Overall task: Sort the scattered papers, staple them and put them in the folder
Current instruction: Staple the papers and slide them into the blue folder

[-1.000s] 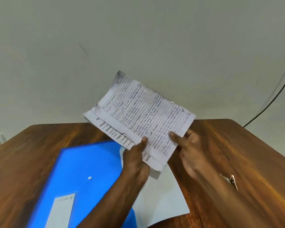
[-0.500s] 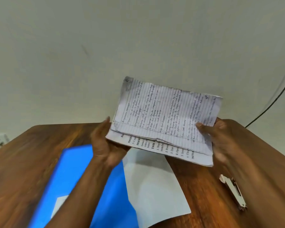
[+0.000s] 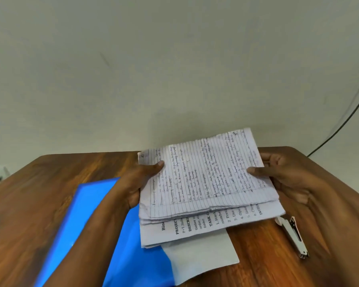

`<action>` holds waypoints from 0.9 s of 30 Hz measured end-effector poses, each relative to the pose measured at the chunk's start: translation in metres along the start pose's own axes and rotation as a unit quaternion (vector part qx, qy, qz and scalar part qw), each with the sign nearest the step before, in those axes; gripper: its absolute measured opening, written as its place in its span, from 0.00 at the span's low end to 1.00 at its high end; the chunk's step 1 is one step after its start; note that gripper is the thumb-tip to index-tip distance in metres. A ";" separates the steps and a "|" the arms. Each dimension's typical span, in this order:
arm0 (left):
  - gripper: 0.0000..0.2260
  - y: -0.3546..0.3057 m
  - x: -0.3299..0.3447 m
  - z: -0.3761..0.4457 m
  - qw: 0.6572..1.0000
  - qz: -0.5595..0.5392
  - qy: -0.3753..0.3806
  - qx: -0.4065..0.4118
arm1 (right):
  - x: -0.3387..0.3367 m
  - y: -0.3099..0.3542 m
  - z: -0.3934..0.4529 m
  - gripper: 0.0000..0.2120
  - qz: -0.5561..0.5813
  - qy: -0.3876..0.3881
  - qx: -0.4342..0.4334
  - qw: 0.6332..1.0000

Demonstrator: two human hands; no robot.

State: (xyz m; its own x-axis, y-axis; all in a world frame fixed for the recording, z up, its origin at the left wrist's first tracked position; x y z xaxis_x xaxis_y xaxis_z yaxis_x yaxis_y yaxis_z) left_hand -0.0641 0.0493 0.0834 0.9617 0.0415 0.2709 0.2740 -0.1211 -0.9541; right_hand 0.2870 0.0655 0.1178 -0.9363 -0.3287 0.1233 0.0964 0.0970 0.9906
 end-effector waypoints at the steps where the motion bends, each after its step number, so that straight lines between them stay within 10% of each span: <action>1: 0.10 -0.002 -0.002 0.001 1.000 -0.010 -0.016 0.014 | -0.001 -0.002 -0.001 0.21 -0.002 0.013 0.013 1.000; 14: 0.11 0.044 0.050 0.001 0.943 -0.201 -0.215 0.157 | 0.088 -0.029 0.015 0.20 0.262 -0.045 -0.150 0.952; 19: 0.05 0.072 0.061 -0.006 0.935 -0.170 -0.285 0.126 | 0.073 -0.040 0.022 0.17 0.181 -0.168 -0.124 0.961; 27: 0.10 0.083 0.051 -0.024 0.961 -0.089 -0.258 0.051 | 0.054 -0.052 0.034 0.17 0.152 -0.155 -0.051 0.975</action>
State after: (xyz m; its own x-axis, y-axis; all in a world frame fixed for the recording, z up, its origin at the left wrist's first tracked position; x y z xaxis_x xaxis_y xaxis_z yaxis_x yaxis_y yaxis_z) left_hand 0.0075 0.0176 0.0215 0.7609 0.5416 0.3574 0.4072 0.0302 -0.9128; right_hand 0.2195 0.0748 0.0706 -0.9148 0.0019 0.4038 0.4034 0.0468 0.9138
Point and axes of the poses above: each hand's wrist, its own z-axis towards the middle knuckle, its own x-axis out of the palm, y = z × x, the point moved 4 cm from there along z, towards the middle knuckle, and after that the axes turned 5 degrees about z, right-handed, at the moved point
